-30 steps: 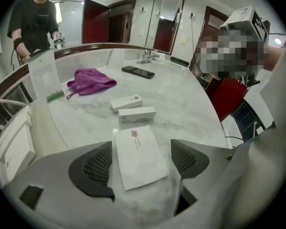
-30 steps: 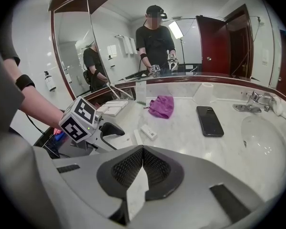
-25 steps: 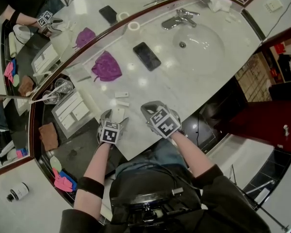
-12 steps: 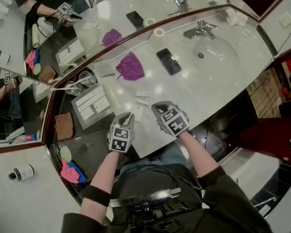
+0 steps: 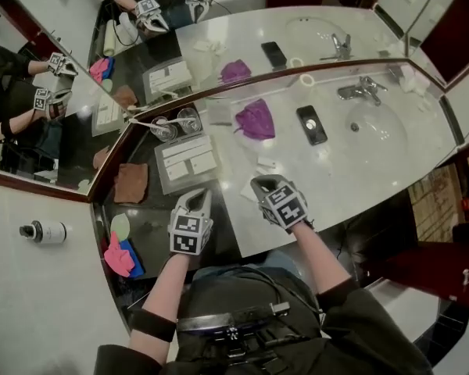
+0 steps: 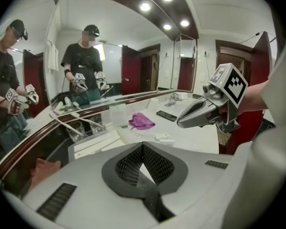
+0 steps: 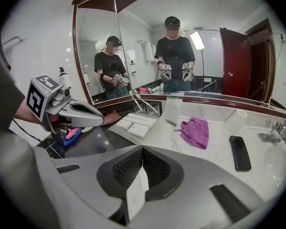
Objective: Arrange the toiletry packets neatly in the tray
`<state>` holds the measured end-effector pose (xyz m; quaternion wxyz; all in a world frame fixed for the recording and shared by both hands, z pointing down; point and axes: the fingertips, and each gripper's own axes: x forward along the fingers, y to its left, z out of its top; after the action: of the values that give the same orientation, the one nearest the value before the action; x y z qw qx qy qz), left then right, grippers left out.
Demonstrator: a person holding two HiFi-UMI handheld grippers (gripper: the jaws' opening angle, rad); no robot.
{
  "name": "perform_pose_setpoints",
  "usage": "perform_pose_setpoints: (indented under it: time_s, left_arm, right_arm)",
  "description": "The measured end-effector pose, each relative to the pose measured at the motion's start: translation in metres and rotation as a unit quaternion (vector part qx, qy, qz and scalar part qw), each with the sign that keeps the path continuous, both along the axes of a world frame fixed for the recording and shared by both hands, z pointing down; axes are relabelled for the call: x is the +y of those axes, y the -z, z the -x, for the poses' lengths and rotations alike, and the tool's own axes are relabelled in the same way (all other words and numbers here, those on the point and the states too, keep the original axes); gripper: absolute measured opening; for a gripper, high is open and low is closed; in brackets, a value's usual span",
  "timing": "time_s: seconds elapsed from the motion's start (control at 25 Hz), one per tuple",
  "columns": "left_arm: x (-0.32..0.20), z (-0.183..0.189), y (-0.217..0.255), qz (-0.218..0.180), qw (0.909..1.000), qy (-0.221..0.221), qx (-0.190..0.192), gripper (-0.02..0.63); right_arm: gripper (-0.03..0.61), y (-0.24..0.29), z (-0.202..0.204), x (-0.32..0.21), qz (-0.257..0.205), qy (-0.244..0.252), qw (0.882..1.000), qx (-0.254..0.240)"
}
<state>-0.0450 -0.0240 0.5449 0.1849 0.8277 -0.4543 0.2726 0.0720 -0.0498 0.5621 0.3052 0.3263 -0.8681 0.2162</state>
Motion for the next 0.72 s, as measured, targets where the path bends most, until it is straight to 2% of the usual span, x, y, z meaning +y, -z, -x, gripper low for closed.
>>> perform_pose_setpoints:
  time_s: [0.16, 0.4, 0.56, 0.72]
  left_arm:
    - [0.008, 0.065, -0.002, -0.011, 0.9975, 0.069, -0.013, 0.002]
    - [0.032, 0.141, -0.004, 0.006, 0.987, 0.159, 0.019, 0.002]
    - [0.039, 0.168, 0.002, 0.004, 0.983, 0.182, 0.02, 0.0]
    - [0.037, 0.178, 0.004, -0.013, 0.9841, 0.177, 0.0, 0.0]
  right_arm:
    - [0.017, -0.005, 0.037, 0.002, -0.007, 0.028, 1.0, 0.003]
    - [0.017, -0.006, 0.086, 0.008, -0.009, 0.065, 0.998, 0.002]
    - [0.017, -0.005, 0.104, 0.012, -0.002, 0.073, 0.997, 0.003]
    - [0.017, -0.009, 0.113, 0.012, -0.002, 0.078, 0.997, 0.01]
